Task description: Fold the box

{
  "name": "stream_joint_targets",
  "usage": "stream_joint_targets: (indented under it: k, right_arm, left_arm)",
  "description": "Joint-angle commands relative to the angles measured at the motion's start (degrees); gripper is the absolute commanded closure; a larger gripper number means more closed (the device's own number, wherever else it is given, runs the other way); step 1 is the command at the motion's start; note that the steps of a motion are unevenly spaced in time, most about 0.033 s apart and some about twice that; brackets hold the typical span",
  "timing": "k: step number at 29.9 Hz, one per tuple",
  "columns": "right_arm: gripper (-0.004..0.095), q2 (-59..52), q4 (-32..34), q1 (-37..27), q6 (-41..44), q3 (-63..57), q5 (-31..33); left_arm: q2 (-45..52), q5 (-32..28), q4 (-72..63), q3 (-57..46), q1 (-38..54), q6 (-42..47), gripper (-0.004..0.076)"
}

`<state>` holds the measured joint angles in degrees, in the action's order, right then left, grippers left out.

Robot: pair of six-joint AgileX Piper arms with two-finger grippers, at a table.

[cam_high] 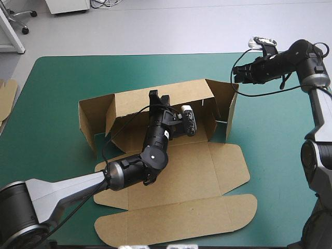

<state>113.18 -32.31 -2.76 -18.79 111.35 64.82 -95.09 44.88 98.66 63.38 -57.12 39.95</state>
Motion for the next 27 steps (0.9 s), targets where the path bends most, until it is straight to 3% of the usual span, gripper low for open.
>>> stream_joint_targets:
  k: [1,10,16,23,27]
  right_arm:
    - [0.0600,-3.05,-3.00,-0.26,-1.81,2.19,0.78]
    - [0.0646,-3.05,-9.56,-0.15,-4.94,2.19,6.27]
    - [0.0653,-4.67,-10.27,0.66,-6.05,0.72,6.41]
    - [0.0653,-9.00,-10.67,2.91,-11.05,-11.36,0.69]
    - [0.0653,-14.01,-11.17,3.14,-14.77,-20.08,-6.30]
  left_arm:
    - [2.08,-0.26,2.34,1.34,-0.45,1.23,0.0738]
    - [2.08,-0.26,2.34,1.34,-0.45,1.23,0.0738]
    - [2.08,0.42,2.34,1.34,-0.45,1.37,0.0738]
    - [2.08,0.42,2.34,1.34,-0.45,1.79,0.0738]
    - [2.08,0.20,2.33,1.34,-0.45,1.79,0.0738]
